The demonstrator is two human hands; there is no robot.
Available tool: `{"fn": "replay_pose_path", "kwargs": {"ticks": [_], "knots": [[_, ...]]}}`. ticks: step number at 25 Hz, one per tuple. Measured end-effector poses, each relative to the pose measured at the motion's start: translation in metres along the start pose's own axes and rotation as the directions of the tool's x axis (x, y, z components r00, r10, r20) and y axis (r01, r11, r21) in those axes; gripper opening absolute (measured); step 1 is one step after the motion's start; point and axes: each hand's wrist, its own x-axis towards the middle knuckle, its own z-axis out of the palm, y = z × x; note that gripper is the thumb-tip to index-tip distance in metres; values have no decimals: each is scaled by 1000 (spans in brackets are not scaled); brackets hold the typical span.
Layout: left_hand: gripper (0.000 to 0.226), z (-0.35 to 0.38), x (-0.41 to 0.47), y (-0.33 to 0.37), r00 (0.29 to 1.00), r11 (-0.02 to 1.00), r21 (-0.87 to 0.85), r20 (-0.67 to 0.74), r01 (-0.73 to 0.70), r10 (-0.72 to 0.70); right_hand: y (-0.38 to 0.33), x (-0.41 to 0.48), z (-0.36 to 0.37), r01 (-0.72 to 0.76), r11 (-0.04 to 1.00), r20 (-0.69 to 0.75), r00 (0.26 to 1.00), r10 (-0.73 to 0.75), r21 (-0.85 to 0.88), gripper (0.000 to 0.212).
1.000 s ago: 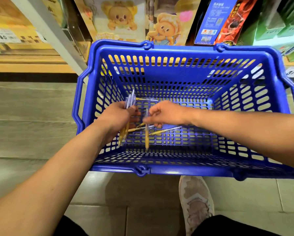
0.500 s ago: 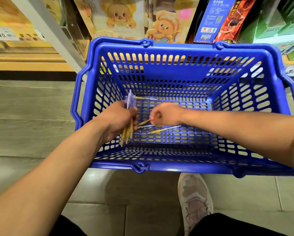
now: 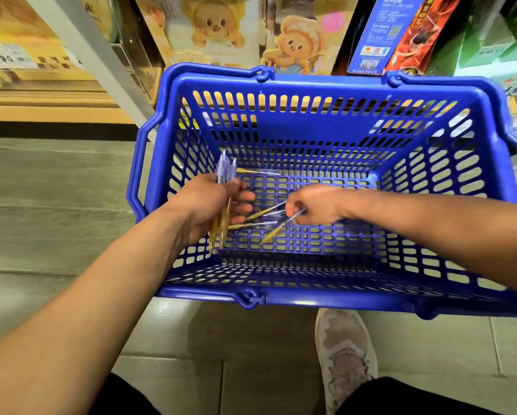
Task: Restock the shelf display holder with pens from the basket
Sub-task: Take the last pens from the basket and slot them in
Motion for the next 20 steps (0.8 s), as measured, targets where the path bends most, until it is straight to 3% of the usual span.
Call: {"fn": "replay_pose_path", "kwargs": {"ticks": [2,5,9,12,14,15,16,17,19,20], "knots": [[21,0,1,0,1000,1000,3,-14,8,-8,-12,-1,-20,38,943,-36,999,-27,330,9],[21,1,0,-2,999,999,48,-44,-3,5,-39,-1,-41,105,723,-83,994,-65,683,19],[22,4,-3,-4,999,1000,7,-47,-22,23,-67,7,-47,101,540,-103,994,-26,836,16],[21,5,-7,-3,999,999,-28,13,-34,34,-78,10,-44,112,306,-130,991,38,945,21],[19,5,-8,-2,999,999,3,4,-51,51,-77,10,-45,110,172,-111,994,-4,979,20],[19,4,-9,-2,999,999,11,-5,-53,54,-74,10,-45,99,165,-97,995,-24,981,18],[19,2,-9,-1,999,999,13,-17,-50,51,-69,11,-43,89,252,-89,996,-12,964,16],[19,1,-9,1,999,999,10,-30,-43,43,-64,12,-39,70,442,-93,995,31,895,13],[16,0,-10,4,999,1000,-12,-46,-28,27,-53,13,-22,-26,868,-123,987,100,496,8],[14,0,-11,5,999,1000,-24,-44,-19,18,-49,13,-10,-57,975,-144,986,89,214,9]]}}
